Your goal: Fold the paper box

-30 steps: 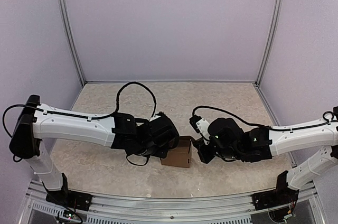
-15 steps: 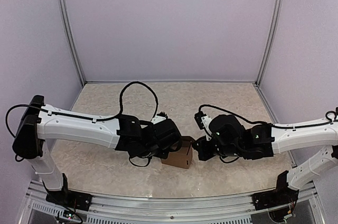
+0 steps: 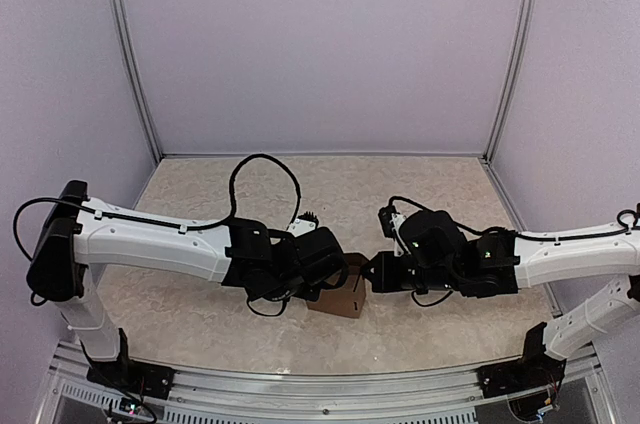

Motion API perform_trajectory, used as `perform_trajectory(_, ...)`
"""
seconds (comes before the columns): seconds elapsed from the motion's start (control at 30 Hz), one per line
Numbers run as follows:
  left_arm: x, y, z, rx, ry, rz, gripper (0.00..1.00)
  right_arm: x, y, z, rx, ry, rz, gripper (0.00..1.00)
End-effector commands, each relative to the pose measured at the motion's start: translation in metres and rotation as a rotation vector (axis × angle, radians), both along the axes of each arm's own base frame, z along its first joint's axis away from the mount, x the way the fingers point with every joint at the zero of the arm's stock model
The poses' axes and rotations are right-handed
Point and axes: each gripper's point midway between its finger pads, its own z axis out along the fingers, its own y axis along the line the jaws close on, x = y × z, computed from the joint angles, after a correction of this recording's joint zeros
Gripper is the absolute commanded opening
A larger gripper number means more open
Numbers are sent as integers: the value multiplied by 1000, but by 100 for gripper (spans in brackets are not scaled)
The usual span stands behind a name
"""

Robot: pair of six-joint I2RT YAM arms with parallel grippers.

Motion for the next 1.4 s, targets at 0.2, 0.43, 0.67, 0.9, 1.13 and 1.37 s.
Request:
perform_trajectory(0.2, -15, 12, -33, 124, 91, -23, 0, 13, 7, 15, 144, 34, -117, 0)
perform_trajectory(0.43, -14, 12, -29, 112, 81, -9, 0, 21, 1, 7, 139, 32, -188, 0)
perform_trajectory(0.67, -11, 6, -23, 94, 70, -12, 0, 26, -1, 0, 117, 22, -221, 0)
perform_trajectory(0.9, -10, 5, -21, 95, 66, -7, 0, 24, -8, -16, 35, -7, -227, 0)
perform_trajectory(1.13, -9, 6, -21, 87, 72, 6, 0, 17, -20, -33, -45, -38, -241, 0)
perform_trajectory(1.37, -4, 2, -15, 59, 70, 16, 0, 13, -22, -52, -80, -58, -277, 0)
